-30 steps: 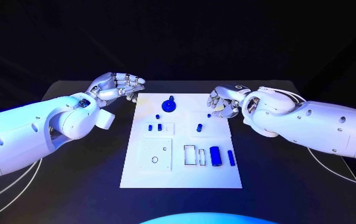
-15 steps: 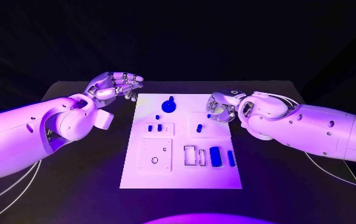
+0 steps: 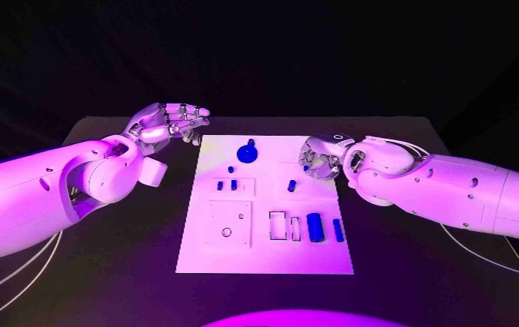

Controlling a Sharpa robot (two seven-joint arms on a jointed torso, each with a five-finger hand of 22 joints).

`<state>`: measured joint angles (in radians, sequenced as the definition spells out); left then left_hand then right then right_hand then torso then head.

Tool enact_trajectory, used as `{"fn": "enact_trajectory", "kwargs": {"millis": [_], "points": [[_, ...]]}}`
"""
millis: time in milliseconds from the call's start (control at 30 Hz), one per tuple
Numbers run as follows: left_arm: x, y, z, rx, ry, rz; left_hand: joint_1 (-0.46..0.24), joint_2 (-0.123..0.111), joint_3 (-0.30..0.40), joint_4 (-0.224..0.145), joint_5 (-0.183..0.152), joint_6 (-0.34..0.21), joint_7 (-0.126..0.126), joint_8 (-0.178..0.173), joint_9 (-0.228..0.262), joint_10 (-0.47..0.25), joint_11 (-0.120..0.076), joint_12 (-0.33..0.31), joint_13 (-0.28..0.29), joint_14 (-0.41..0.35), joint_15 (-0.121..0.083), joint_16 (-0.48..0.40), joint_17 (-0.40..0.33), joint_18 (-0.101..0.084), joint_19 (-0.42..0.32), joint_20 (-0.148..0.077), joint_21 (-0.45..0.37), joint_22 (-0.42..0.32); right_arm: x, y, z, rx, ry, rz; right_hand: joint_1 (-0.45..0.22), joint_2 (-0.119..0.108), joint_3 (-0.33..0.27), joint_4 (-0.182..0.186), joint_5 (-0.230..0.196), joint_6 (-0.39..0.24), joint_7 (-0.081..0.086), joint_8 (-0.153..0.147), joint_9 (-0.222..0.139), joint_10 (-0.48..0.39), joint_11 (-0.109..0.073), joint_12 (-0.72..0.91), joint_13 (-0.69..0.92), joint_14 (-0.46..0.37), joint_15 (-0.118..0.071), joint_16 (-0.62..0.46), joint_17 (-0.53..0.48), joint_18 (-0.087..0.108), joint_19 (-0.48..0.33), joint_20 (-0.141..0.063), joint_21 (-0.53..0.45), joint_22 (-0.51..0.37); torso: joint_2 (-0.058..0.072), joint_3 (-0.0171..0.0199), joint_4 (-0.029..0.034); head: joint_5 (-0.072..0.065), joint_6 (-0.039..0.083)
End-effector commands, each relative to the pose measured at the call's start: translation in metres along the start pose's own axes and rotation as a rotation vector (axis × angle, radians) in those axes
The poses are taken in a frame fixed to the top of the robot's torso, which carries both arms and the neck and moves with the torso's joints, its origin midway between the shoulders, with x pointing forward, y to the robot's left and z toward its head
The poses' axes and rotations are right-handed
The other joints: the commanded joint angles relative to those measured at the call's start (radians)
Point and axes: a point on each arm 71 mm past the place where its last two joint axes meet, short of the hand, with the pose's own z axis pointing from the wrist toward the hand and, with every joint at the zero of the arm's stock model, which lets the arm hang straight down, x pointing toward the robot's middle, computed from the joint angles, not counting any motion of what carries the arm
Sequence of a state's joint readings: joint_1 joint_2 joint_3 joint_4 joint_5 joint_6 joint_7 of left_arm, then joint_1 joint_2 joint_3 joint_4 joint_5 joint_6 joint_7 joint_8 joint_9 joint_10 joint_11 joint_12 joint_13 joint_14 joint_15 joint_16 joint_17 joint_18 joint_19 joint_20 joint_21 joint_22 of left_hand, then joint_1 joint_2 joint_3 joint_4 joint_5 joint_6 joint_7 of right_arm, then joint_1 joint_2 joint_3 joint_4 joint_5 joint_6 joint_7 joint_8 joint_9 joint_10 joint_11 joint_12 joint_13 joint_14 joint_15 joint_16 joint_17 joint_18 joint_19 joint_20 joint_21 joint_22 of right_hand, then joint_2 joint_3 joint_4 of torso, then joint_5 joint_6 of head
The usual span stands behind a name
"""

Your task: Assemble the parts on the task board

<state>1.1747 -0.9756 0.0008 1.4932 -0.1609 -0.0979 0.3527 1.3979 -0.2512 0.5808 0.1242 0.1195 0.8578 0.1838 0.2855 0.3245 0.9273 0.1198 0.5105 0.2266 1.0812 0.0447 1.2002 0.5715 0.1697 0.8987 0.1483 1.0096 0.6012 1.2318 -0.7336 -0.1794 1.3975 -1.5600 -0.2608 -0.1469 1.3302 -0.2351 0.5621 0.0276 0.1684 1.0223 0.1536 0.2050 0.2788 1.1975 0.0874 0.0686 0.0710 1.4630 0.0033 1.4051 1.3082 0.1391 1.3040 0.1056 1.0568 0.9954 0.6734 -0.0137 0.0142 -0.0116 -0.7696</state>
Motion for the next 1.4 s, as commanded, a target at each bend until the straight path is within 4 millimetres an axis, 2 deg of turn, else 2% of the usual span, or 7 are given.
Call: {"fn": "enact_trajectory", "kwargs": {"millis": [33, 233, 267, 333, 533, 1100, 1400], "points": [[0.002, -0.001, 0.0, 0.012, 0.009, -0.014, -0.005, 0.002, -0.008, 0.0, 0.004, -0.007, 0.002, -0.008, -0.002, -0.01, 0.002, -0.007, -0.002, -0.002, 0.005, 0.003, 0.002, 0.015, 0.01, -0.001, -0.005, -0.002, 0.005, 0.002, 0.001, -0.008, 0.027, -0.004, 0.0, 0.012, 0.011, -0.002, -0.004, 0.01, -0.001, 0.006, 0.003, 0.013, -0.001, 0.006, 0.001, 0.067, 0.002, 0.007, 0.022, -0.018, 0.007, 0.0, 0.009, 0.006, -0.001, -0.0002, -0.0008, 0.001, -0.002], [0.002, -0.001, 0.001, 0.009, 0.012, -0.014, 0.005, 0.005, -0.01, -0.004, 0.004, -0.024, 0.008, -0.017, -0.005, -0.016, 0.006, -0.008, -0.003, -0.003, 0.008, 0.004, 0.004, 0.015, 0.016, 0.001, -0.01, -0.006, 0.007, 0.003, 0.001, -0.006, 0.042, -0.002, 0.004, 0.029, 0.029, 0.0, -0.004, 0.027, -0.008, 0.018, 0.015, 0.034, -0.007, 0.009, 0.003, 0.067, -0.003, 0.016, 0.027, -0.02, 0.008, -0.003, 0.022, 0.023, -0.002, -0.0008, -0.0005, 0.002, -0.004], [0.002, -0.001, 0.001, 0.008, 0.012, -0.015, 0.005, 0.006, -0.011, -0.004, 0.004, -0.026, 0.009, -0.018, -0.005, -0.017, 0.006, -0.008, -0.003, -0.002, 0.008, 0.005, 0.006, 0.015, 0.017, 0.001, -0.011, -0.007, 0.008, 0.003, 0.001, -0.004, 0.046, -0.004, 0.007, 0.035, 0.034, -0.001, -0.004, 0.031, -0.009, 0.021, 0.017, 0.039, -0.009, 0.01, 0.004, 0.067, -0.005, 0.017, 0.027, -0.02, 0.009, -0.004, 0.025, 0.027, -0.002, -0.0012, -0.0007, 0.003, -0.005], [0.002, -0.001, 0.001, 0.008, 0.014, -0.015, 0.006, 0.006, -0.011, -0.004, 0.004, -0.028, 0.009, -0.018, -0.005, -0.017, 0.007, -0.008, -0.004, -0.002, 0.008, 0.005, 0.006, 0.015, 0.017, 0.001, -0.011, -0.007, 0.009, 0.002, 0.002, 0.0, 0.052, -0.01, 0.028, 0.064, 0.06, -0.014, -0.003, 0.053, -0.016, 0.04, 0.032, 0.067, -0.018, 0.017, 0.009, 0.067, -0.013, 0.025, 0.033, -0.022, 0.012, -0.011, 0.042, 0.046, -0.001, -0.0011, -0.0006, 0.002, -0.005], [0.002, -0.001, 0.001, 0.007, 0.014, -0.014, 0.008, 0.007, -0.012, -0.005, 0.004, -0.032, 0.011, -0.02, -0.006, -0.019, 0.008, -0.008, -0.004, -0.001, 0.009, 0.006, 0.008, 0.015, 0.019, 0.002, -0.012, -0.008, 0.011, 0.003, 0.002, 0.016, 0.049, -0.037, 0.037, 0.09, 0.103, -0.039, -0.002, 0.053, -0.019, 0.058, 0.059, 0.093, -0.023, 0.014, 0.015, 0.066, -0.018, 0.032, 0.033, -0.025, 0.01, -0.018, 0.063, 0.072, -0.001, -0.0008, -0.0002, 0.002, -0.006], [0.001, -0.001, 0.0, 0.009, 0.01, -0.008, 0.01, 0.007, -0.013, -0.005, 0.005, -0.036, 0.012, -0.022, -0.006, -0.02, 0.009, -0.008, -0.004, 0.002, 0.01, 0.009, 0.013, 0.015, 0.02, 0.002, -0.012, -0.009, 0.005, 0.003, -0.004, 0.017, -0.042, -0.053, 0.033, 0.088, 0.14, -0.062, -0.003, 0.055, -0.021, 0.07, 0.078, 0.112, -0.027, 0.01, 0.019, 0.066, -0.021, 0.039, 0.036, -0.029, 0.014, -0.022, 0.092, 0.107, -0.002, -0.0005, -0.0018, 0.001, -0.005], [0.0, -0.001, 0.001, 0.007, 0.005, -0.005, 0.011, 0.007, -0.016, -0.006, 0.005, -0.044, 0.016, -0.026, -0.007, -0.025, 0.012, -0.009, -0.005, 0.0, 0.012, 0.009, 0.01, 0.015, 0.022, 0.004, -0.014, -0.01, -0.01, 0.004, -0.013, -0.011, -0.138, -0.016, 0.032, 0.087, 0.142, -0.063, -0.003, 0.056, -0.021, 0.071, 0.08, 0.114, -0.027, 0.009, 0.019, 0.067, -0.021, 0.041, 0.039, -0.03, 0.016, -0.022, 0.097, 0.113, -0.002, -0.0007, -0.0016, 0.002, -0.002]]}}
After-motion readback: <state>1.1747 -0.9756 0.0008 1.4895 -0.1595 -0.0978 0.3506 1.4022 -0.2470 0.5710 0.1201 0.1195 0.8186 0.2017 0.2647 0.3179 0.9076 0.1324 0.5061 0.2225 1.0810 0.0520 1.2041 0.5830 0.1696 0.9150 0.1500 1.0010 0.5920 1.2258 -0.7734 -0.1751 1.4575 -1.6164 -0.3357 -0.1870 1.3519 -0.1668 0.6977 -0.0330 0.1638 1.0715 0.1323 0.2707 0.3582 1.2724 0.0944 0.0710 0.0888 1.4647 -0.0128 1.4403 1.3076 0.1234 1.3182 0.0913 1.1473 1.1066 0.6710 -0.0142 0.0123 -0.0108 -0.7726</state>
